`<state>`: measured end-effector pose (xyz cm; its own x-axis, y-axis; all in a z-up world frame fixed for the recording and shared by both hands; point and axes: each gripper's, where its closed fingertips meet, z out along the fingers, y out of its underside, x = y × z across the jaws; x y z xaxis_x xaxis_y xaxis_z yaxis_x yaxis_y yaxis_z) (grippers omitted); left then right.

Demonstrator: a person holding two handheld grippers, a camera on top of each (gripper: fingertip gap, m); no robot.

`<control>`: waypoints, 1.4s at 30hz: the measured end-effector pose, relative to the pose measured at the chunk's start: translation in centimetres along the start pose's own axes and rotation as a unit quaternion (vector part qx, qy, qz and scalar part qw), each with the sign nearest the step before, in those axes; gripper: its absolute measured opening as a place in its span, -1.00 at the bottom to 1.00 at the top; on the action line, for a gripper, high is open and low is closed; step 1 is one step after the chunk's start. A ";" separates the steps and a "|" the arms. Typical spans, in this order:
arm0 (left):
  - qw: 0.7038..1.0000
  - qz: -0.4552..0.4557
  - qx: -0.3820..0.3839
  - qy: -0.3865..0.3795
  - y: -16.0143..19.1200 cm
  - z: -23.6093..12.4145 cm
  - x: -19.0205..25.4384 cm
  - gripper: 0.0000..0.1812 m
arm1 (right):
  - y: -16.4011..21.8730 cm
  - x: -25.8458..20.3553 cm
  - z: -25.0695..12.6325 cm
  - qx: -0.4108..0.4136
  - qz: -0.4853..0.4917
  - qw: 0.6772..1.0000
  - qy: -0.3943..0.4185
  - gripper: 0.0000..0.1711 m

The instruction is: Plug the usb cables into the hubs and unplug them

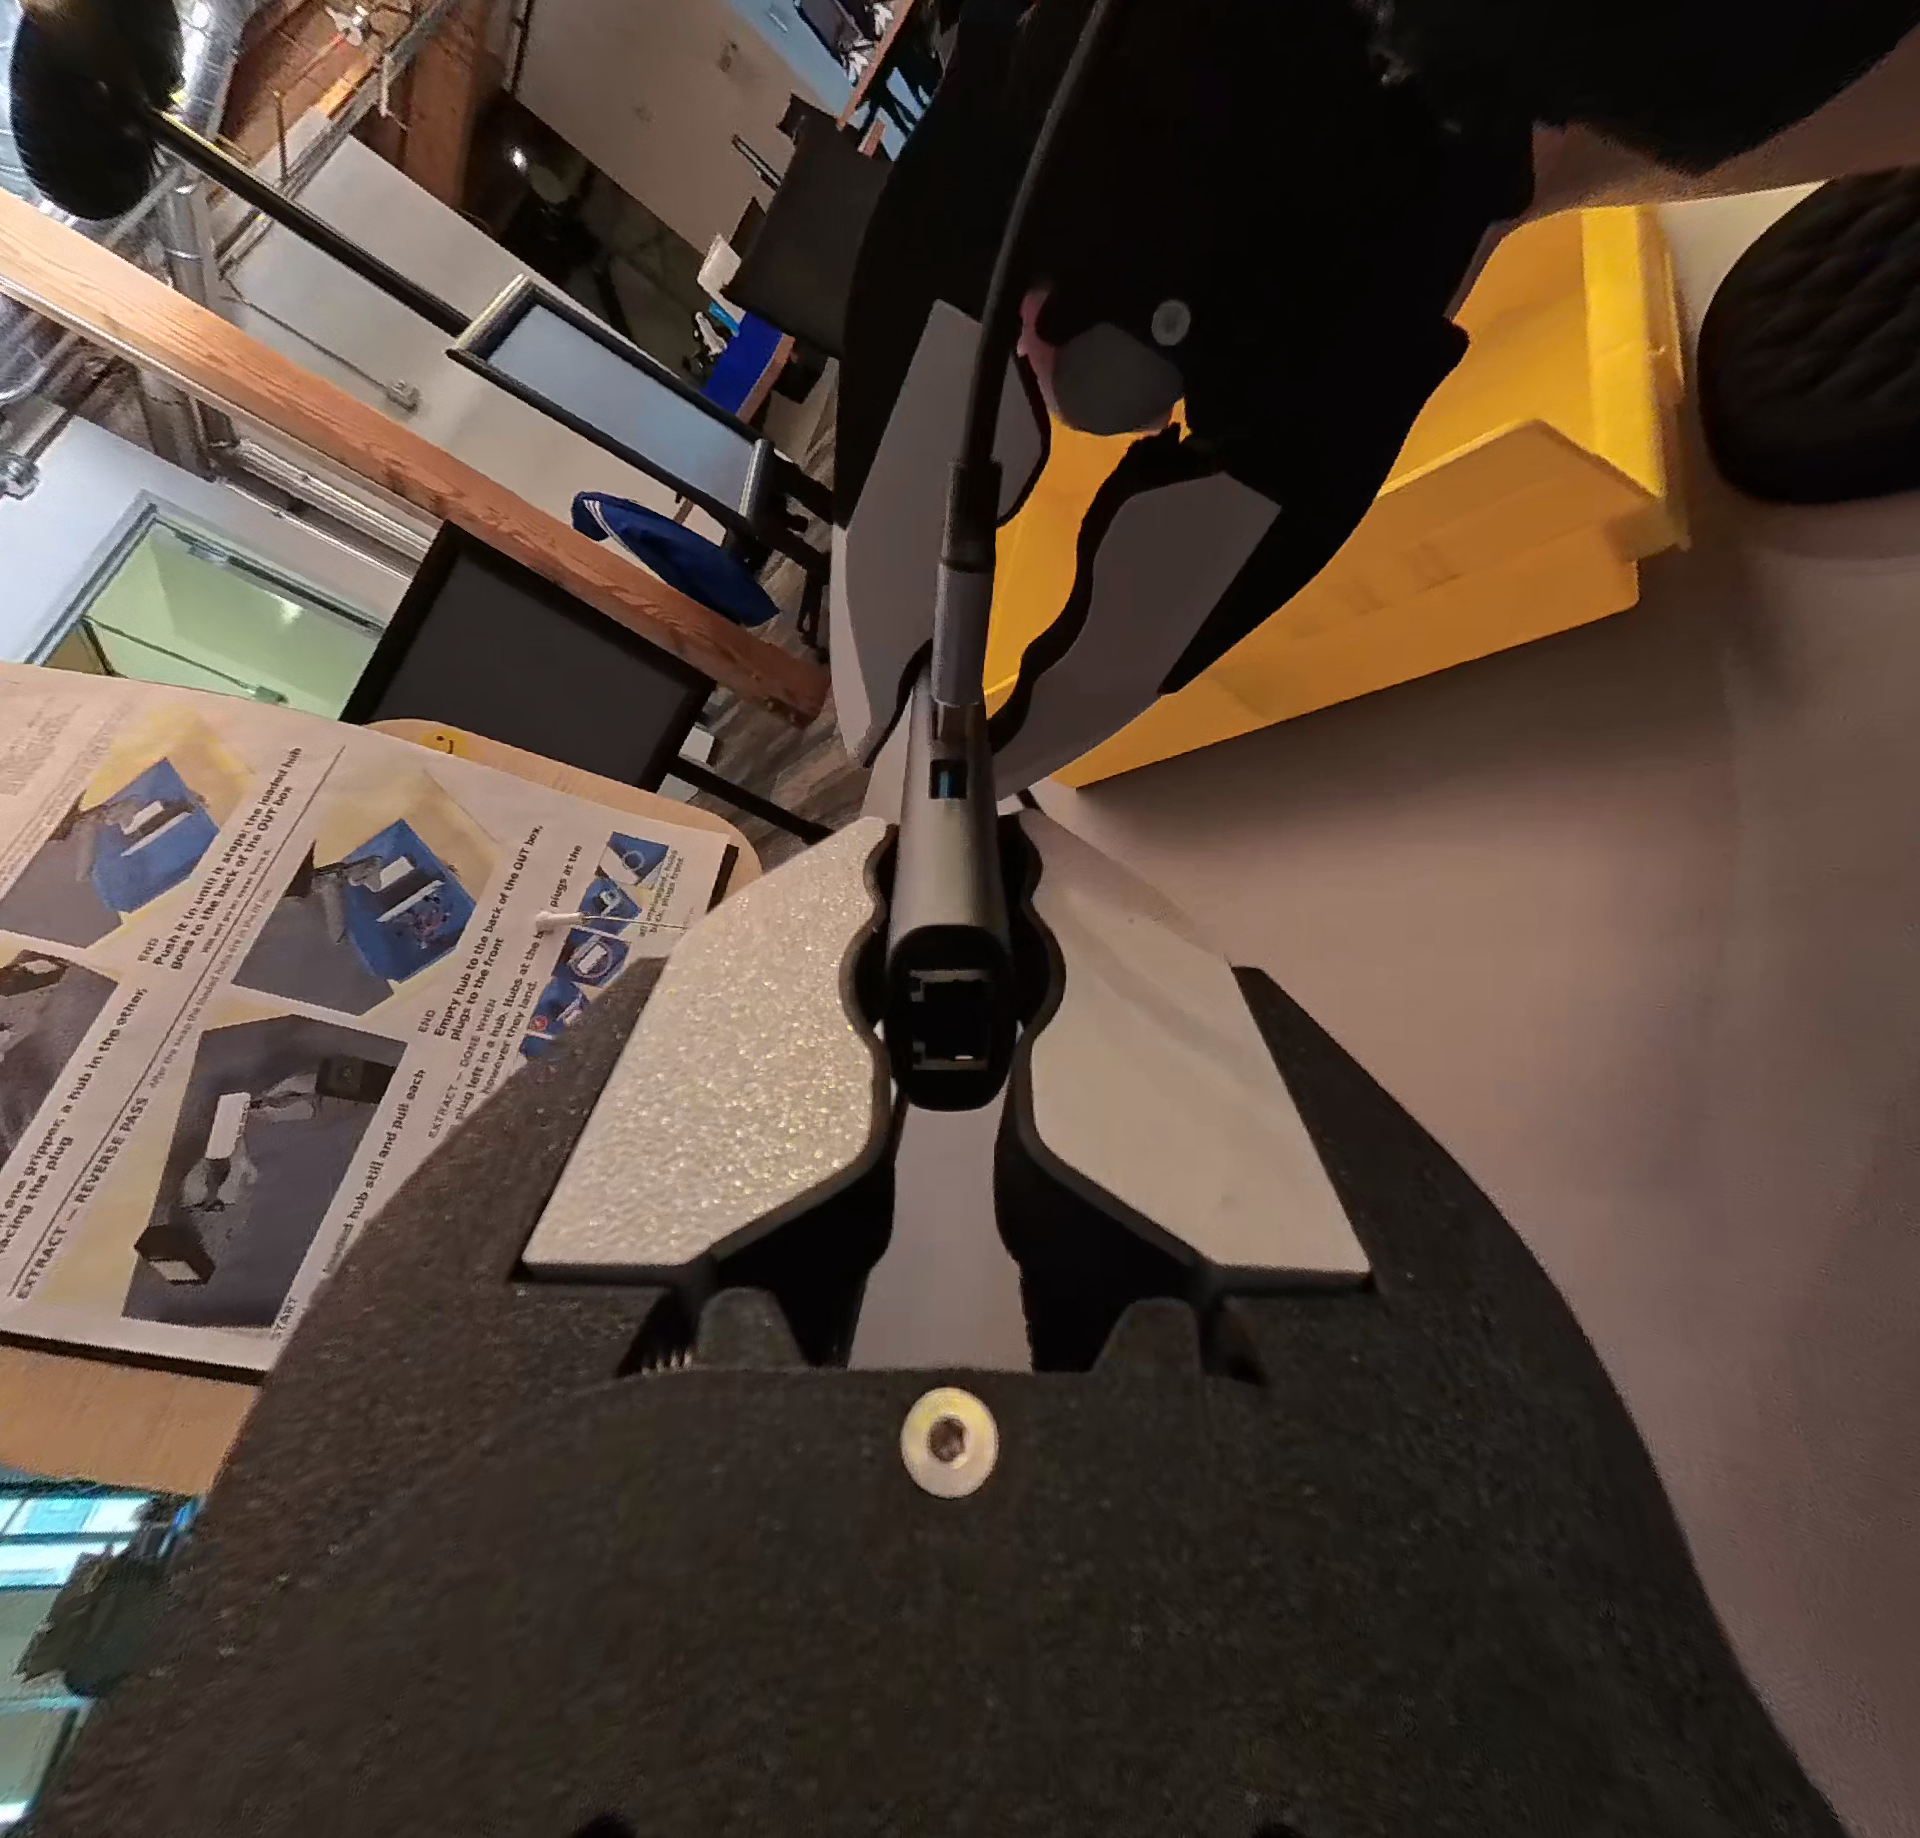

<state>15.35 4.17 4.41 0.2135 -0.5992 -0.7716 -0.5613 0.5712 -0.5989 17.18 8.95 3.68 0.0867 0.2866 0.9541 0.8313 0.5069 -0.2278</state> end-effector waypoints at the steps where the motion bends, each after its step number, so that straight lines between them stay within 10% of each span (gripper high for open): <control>1: 1.000 0.001 -0.002 0.000 0.0 0.0 0.0 -0.82 | 0.0 -0.1 0.0 0.002 0.001 1.000 -0.003 -0.75; 15: 0.986 -0.075 -0.009 -0.151 1.2 -2.1 -6.0 -0.82 | -3.2 2.9 -1.4 0.134 0.122 0.980 0.085 -0.62; 26: 0.967 0.030 -0.061 -0.246 2.2 -2.7 -7.5 -0.82 | -7.0 4.7 -2.7 0.272 0.493 0.826 -0.010 -0.64; 42: 0.954 0.138 -0.096 -0.250 1.9 -1.4 -6.0 -0.82 | -5.6 4.9 -2.5 0.242 0.494 0.834 -0.033 -0.74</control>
<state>11.87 8.07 8.21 0.3645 -0.0709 -0.9285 -0.7768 0.5267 -0.3452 14.36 5.49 10.14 0.5544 0.7956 0.2442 0.0515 0.2601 -0.9642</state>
